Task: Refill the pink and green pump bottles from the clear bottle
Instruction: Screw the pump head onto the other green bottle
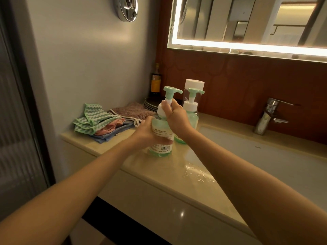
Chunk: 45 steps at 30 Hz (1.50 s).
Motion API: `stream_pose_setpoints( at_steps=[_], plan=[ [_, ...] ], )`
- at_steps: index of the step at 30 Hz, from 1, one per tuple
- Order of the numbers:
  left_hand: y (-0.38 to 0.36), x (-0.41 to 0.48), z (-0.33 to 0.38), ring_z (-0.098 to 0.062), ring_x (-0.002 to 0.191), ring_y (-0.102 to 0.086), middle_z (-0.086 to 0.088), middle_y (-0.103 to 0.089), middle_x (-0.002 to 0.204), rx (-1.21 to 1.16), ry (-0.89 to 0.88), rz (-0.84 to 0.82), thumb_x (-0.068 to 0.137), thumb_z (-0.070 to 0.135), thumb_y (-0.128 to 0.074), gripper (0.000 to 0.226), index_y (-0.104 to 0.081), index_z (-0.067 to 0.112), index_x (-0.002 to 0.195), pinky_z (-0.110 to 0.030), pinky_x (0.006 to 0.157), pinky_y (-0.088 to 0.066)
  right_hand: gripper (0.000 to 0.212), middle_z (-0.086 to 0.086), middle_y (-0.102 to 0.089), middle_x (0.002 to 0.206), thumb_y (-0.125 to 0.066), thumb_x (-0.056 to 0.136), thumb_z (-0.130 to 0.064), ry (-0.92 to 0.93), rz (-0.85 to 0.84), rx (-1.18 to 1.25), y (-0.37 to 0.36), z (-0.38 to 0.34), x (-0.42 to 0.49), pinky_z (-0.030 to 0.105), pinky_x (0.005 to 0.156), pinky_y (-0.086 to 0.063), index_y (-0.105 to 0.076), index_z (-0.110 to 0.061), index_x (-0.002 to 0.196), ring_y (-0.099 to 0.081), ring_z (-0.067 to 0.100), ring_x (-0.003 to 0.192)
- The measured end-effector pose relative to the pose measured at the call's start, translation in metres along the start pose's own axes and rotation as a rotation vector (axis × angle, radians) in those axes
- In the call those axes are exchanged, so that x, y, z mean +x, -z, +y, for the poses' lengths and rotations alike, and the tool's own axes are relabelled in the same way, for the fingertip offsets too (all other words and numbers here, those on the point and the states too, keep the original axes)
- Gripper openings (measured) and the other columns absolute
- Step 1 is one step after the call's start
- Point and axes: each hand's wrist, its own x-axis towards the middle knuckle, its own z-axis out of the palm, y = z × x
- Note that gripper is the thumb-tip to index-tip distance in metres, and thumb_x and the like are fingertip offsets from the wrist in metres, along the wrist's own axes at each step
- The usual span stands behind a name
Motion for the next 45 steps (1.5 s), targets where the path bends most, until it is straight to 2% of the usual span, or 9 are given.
stream_pose_setpoints(
  at_steps=[4, 11, 17, 23, 30, 32, 36, 41, 45],
  plan=[
    [0.022, -0.005, 0.0, -0.018, 0.12, -0.05, 0.003, -0.056, 0.125, -0.243, 0.01, -0.33, 0.073, 0.006, -0.073, 0.068, -0.041, 0.025, 0.131, -0.041, 0.105, -0.039, 0.035, 0.008, -0.058, 0.095, -0.036, 0.097, -0.038, 0.002, -0.003, 0.003, -0.001, 0.0, 0.0, 0.044, 0.083, -0.048, -0.05, -0.009, 0.11, -0.055, 0.021, 0.086],
    [-0.015, -0.004, 0.003, -0.014, 0.103, -0.049, 0.006, -0.05, 0.11, 0.215, -0.072, 0.247, 0.056, 0.04, -0.085, 0.079, -0.037, 0.02, 0.115, -0.039, 0.089, -0.05, 0.037, 0.012, -0.061, 0.099, -0.035, 0.097, -0.039, 0.016, 0.046, -0.065, -0.001, 0.002, 0.0, 0.049, 0.086, -0.048, -0.05, -0.007, 0.107, -0.057, 0.027, 0.091],
    [0.023, -0.008, -0.006, -0.018, 0.123, -0.048, 0.002, -0.055, 0.13, -0.289, 0.024, -0.325, 0.072, 0.011, -0.073, 0.071, -0.04, 0.021, 0.134, -0.041, 0.107, -0.036, 0.036, 0.01, -0.061, 0.101, -0.034, 0.097, -0.04, 0.02, 0.034, -0.063, -0.001, 0.001, -0.002, 0.046, 0.086, -0.05, -0.049, -0.01, 0.111, -0.058, 0.024, 0.091],
    [-0.01, -0.004, -0.007, -0.015, 0.103, -0.054, 0.003, -0.054, 0.113, 0.038, -0.065, 0.197, 0.057, 0.031, -0.087, 0.073, -0.04, 0.022, 0.112, -0.032, 0.084, -0.049, 0.037, 0.01, -0.06, 0.097, -0.034, 0.097, -0.04, -0.005, 0.035, -0.058, 0.0, 0.0, -0.002, 0.05, 0.087, -0.049, -0.05, -0.008, 0.109, -0.058, 0.026, 0.091],
    [0.007, -0.012, -0.007, -0.006, 0.104, -0.058, 0.008, -0.062, 0.114, -0.335, -0.012, -0.258, 0.075, -0.002, -0.07, 0.065, -0.043, 0.024, 0.127, -0.021, 0.083, -0.05, 0.038, 0.012, -0.061, 0.099, -0.033, 0.098, -0.04, 0.0, 0.026, -0.06, 0.002, -0.001, -0.003, 0.05, 0.087, -0.049, -0.049, -0.008, 0.111, -0.058, 0.027, 0.091],
    [0.008, -0.009, -0.008, -0.015, 0.108, -0.058, 0.005, -0.062, 0.113, -0.212, -0.006, -0.134, 0.069, 0.007, -0.078, 0.063, -0.047, 0.022, 0.121, -0.034, 0.093, -0.049, 0.038, 0.013, -0.061, 0.1, -0.033, 0.098, -0.04, -0.001, 0.023, -0.053, 0.001, -0.001, -0.003, 0.048, 0.086, -0.05, -0.049, -0.008, 0.111, -0.058, 0.026, 0.091],
    [-0.008, -0.01, -0.003, -0.014, 0.098, -0.052, 0.006, -0.053, 0.105, -0.037, -0.001, 0.15, 0.062, 0.023, -0.084, 0.066, -0.039, 0.022, 0.11, -0.029, 0.083, -0.047, 0.038, 0.011, -0.059, 0.099, -0.032, 0.098, -0.039, -0.016, 0.027, -0.045, 0.002, -0.001, 0.0, 0.045, 0.085, -0.048, -0.049, -0.008, 0.112, -0.056, 0.023, 0.089],
    [-0.014, -0.009, -0.008, -0.017, 0.112, -0.049, 0.004, -0.054, 0.119, -0.149, -0.012, 0.086, 0.064, 0.017, -0.082, 0.08, -0.036, 0.023, 0.129, -0.034, 0.092, -0.045, 0.039, 0.012, -0.061, 0.1, -0.033, 0.098, -0.041, -0.015, 0.04, -0.075, 0.0, 0.0, 0.0, 0.047, 0.086, -0.049, -0.05, -0.008, 0.11, -0.058, 0.025, 0.091],
    [-0.02, -0.007, -0.007, -0.019, 0.109, -0.051, 0.002, -0.056, 0.119, -0.016, -0.021, 0.196, 0.059, 0.025, -0.085, 0.076, -0.042, 0.022, 0.121, -0.034, 0.089, -0.047, 0.043, 0.012, -0.063, 0.097, -0.032, 0.096, -0.047, -0.004, 0.085, -0.169, -0.003, 0.0, 0.0, 0.048, 0.083, -0.049, -0.049, -0.008, 0.106, -0.059, 0.026, 0.088]
  ],
)
